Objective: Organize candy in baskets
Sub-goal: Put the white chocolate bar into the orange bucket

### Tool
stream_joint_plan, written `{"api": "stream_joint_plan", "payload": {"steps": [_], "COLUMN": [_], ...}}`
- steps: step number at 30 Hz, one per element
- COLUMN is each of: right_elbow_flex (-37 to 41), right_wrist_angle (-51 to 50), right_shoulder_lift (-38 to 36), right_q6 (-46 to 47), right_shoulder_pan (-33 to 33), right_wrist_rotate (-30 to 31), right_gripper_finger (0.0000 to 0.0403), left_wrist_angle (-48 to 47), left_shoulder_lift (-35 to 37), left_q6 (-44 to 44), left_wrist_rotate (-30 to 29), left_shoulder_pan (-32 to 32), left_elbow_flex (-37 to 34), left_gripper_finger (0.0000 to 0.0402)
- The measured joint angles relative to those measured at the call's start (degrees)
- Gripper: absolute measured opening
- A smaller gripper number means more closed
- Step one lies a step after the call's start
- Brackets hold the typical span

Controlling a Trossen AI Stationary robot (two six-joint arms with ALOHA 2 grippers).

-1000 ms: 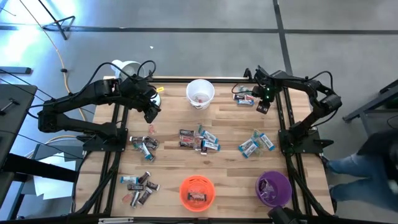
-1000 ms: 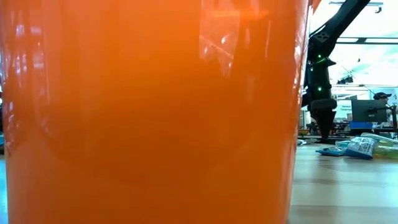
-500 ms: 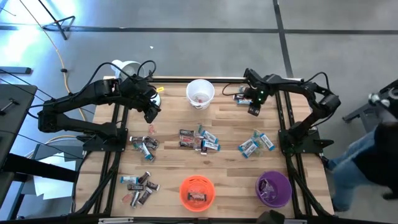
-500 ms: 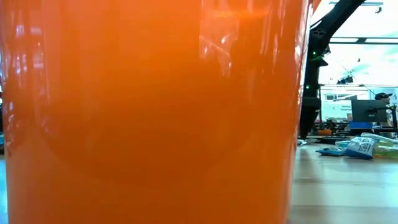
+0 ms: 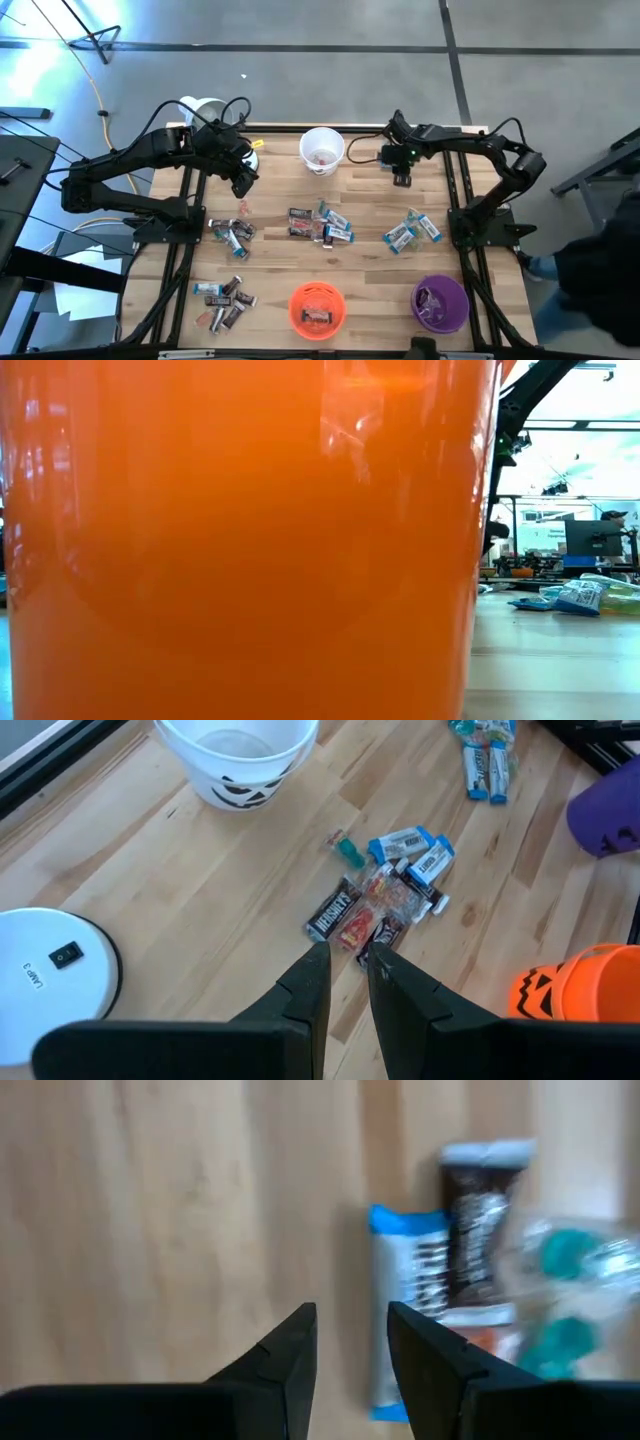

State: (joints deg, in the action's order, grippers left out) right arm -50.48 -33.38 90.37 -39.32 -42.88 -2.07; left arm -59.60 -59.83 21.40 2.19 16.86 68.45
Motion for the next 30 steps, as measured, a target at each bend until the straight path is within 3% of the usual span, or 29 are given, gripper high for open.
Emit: {"api": "stream_joint_plan", "payload": {"steps": [6,30], "right_elbow_flex": [-0.02,-0.42], "right_wrist_angle": [2.01,4.09], "right_shoulder_lift": [0.00,8.28], "right_q6": [-3.98,-1.93], "right_shoulder_pan": [0.07,-1.35], "right_wrist_rotate": [6.25,8.11], "right_gripper_finger": [0.0119,0.0119], "left_wrist_angle": [-0.04,-0.08], "left_shoulder_lift": [0.00,0.00], "left_q6": [-0.13,-1.09], "left_wrist_rotate": [0.00,-0.05], "left_shoulder_pan": [0.00,0.04], "left_elbow_flex": [0.00,0.00], "left_gripper_finger": [0.0055,0.0055]}}
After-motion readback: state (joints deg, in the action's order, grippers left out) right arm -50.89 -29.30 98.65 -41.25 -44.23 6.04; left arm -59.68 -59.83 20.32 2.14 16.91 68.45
